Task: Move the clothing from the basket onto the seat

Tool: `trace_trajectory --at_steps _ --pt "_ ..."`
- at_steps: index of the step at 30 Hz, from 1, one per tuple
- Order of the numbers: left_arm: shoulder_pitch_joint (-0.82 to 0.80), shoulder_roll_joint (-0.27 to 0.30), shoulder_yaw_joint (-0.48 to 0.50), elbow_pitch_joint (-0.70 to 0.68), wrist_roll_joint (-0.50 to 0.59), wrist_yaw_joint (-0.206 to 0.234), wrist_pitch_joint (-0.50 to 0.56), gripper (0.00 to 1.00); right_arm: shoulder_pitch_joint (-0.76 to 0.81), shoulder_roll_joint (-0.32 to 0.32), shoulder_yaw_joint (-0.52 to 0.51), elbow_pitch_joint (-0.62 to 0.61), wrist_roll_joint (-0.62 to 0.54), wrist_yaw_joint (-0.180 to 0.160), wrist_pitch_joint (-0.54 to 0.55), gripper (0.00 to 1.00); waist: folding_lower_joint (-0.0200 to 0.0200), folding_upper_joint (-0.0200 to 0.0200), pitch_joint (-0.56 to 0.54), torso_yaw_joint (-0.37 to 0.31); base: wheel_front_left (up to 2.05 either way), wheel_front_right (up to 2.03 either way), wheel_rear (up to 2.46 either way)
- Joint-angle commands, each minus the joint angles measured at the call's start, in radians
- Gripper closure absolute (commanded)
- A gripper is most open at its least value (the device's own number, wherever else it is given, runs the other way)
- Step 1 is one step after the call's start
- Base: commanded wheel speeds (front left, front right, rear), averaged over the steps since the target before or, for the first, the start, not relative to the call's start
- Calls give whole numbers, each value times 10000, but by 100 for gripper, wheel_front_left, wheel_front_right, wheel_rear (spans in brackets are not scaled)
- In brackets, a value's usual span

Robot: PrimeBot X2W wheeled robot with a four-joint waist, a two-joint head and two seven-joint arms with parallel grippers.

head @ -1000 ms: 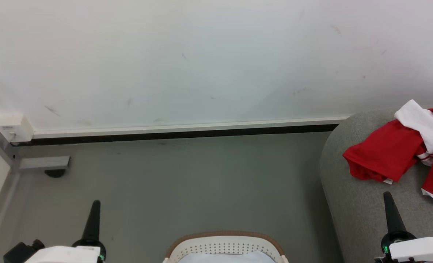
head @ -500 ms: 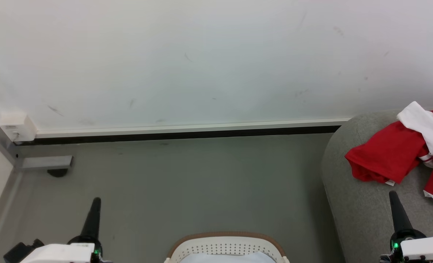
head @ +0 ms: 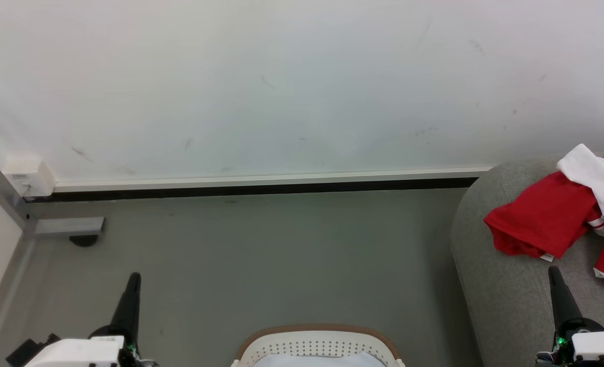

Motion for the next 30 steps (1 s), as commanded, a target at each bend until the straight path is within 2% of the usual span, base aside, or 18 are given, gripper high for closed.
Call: trace_trajectory --at_steps 1,22,30 --pt "-160 34 64 -59 -181 8 92 100 -61 -122 -38 -86 180 -19 62 100 0 0 -2 5 0 0 0" --pt "-242 5 168 -53 -1599 60 478 100 -26 -349 -7 -168 1885 -23 164 100 0 0 -54 125 0 0 0" --pt "-244 0 181 -52 -1829 65 538 100 -17 -422 44 -189 2137 -24 137 100 0 0 -63 147 0 0 0"
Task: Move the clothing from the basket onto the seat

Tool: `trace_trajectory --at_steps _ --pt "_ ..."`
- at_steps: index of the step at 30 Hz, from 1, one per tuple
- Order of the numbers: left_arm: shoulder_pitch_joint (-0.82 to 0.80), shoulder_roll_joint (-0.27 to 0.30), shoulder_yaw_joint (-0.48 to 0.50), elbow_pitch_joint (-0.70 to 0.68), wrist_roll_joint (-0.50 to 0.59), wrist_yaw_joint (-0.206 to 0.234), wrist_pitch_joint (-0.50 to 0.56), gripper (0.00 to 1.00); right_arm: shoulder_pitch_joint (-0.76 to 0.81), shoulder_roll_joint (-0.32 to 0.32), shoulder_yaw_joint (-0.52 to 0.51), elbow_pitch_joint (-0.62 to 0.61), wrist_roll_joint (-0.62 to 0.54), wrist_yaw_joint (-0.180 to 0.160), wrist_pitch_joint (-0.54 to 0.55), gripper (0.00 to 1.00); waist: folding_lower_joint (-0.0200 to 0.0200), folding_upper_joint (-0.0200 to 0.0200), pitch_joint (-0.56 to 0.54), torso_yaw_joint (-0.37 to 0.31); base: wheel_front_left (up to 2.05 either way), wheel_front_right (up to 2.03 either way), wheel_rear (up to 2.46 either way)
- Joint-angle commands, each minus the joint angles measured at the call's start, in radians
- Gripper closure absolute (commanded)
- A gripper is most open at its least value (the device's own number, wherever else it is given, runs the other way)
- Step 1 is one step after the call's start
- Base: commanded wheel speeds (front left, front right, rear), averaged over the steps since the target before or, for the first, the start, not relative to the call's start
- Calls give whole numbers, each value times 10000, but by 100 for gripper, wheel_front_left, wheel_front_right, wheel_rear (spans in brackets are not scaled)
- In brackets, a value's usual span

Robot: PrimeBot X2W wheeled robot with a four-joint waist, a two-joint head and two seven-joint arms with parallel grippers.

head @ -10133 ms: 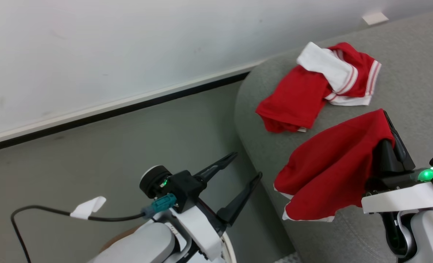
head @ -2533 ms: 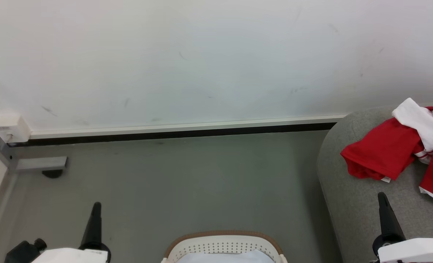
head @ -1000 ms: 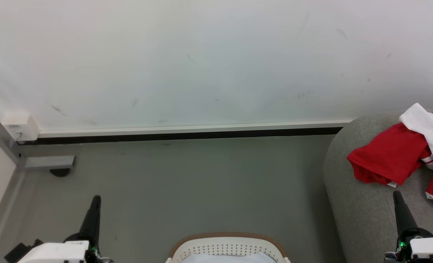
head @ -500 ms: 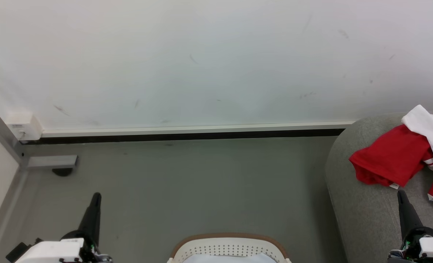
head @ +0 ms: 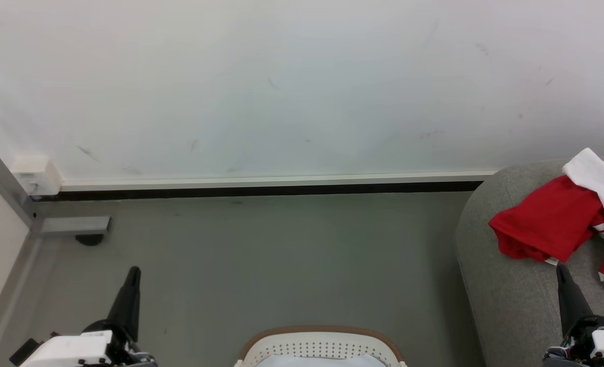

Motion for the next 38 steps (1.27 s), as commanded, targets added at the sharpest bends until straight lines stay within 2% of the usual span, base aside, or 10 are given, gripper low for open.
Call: trace_trajectory --at_steps 1,38 --pt "-82 17 28 -29 -122 -6 40 100 -13 -106 5 -45 52 -23 -45 100 0 0 0 -1 0 0 0" --pt "-79 18 28 -34 -123 -5 40 100 -3 -360 338 -105 352 -23 -326 100 0 0 2 0 0 0 0"
